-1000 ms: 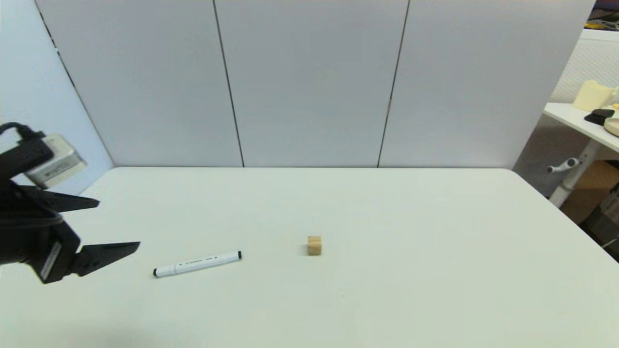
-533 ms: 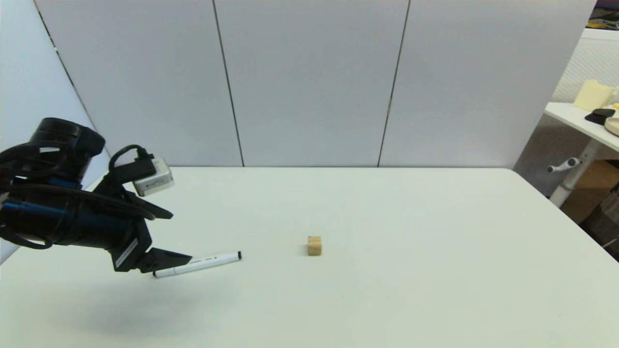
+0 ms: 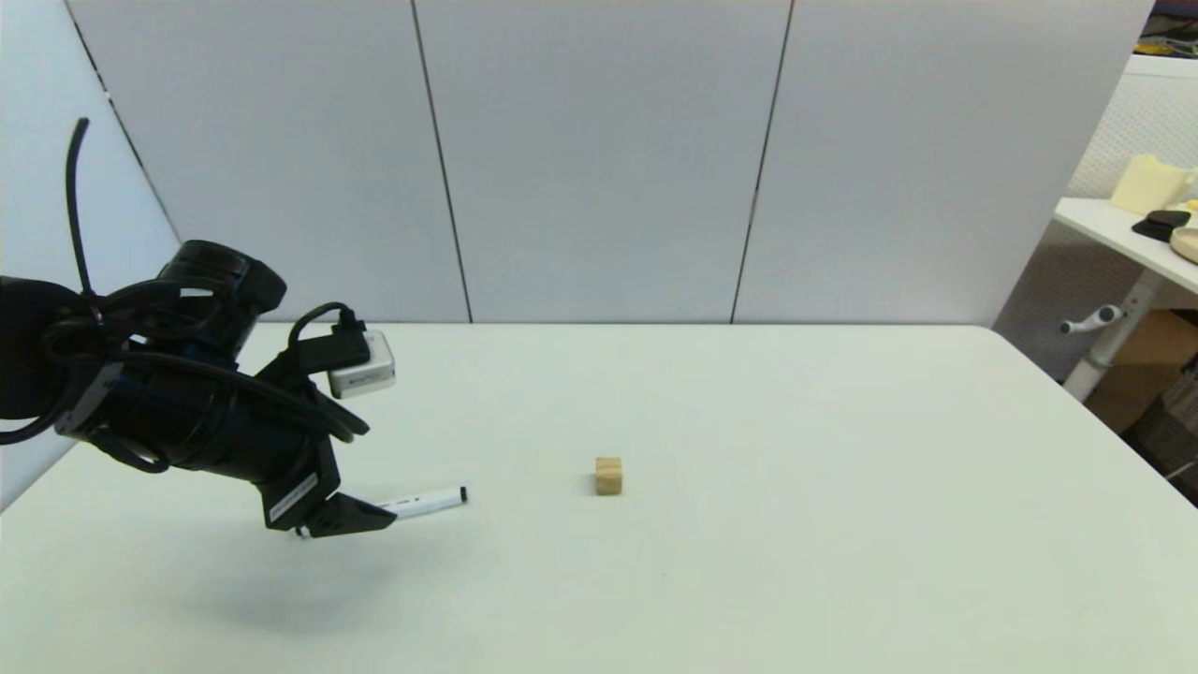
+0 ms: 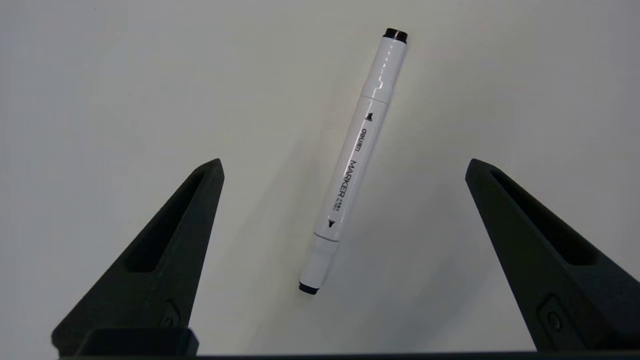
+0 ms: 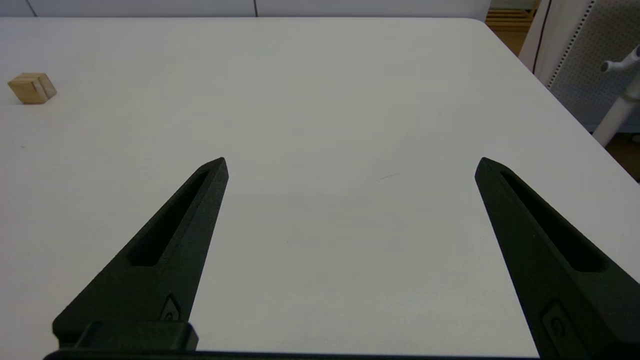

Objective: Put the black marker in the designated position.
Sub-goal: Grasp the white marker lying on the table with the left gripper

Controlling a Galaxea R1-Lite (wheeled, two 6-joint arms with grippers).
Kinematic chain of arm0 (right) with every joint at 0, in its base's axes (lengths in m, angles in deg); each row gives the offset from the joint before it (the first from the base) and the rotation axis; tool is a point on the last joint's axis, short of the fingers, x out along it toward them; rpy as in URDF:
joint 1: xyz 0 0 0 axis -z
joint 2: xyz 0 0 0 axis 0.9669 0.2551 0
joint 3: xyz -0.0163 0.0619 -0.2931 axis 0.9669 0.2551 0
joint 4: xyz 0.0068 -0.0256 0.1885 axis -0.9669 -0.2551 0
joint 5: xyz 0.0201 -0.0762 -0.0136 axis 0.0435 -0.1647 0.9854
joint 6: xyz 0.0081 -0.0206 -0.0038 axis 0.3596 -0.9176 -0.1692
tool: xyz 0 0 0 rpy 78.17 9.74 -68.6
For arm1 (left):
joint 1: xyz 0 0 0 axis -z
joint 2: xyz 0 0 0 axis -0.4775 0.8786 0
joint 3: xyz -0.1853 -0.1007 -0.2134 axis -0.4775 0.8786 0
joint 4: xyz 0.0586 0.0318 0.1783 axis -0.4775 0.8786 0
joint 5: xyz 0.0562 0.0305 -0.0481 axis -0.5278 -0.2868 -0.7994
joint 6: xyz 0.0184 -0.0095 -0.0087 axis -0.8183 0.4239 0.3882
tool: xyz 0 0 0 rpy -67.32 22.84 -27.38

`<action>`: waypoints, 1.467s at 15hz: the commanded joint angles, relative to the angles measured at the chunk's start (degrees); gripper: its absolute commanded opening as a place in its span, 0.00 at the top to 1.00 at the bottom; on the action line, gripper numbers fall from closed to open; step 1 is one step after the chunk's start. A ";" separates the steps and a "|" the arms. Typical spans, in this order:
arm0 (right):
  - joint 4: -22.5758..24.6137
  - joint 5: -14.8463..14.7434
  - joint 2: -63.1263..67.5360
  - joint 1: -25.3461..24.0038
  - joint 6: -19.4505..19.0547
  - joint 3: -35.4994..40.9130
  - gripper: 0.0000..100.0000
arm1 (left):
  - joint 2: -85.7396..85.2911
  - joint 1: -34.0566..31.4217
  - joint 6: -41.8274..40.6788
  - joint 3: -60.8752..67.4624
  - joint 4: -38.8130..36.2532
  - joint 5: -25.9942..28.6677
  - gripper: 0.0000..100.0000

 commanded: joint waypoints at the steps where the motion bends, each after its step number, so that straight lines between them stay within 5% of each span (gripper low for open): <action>1: 0.01 0.05 0.07 0.00 -0.02 0.00 0.00 | 1.72 0.63 -0.57 -0.10 0.19 -0.65 0.00; 22: 0.01 0.05 0.07 0.00 -0.02 0.00 0.00 | 8.48 2.47 -6.11 -5.02 6.79 -6.01 0.00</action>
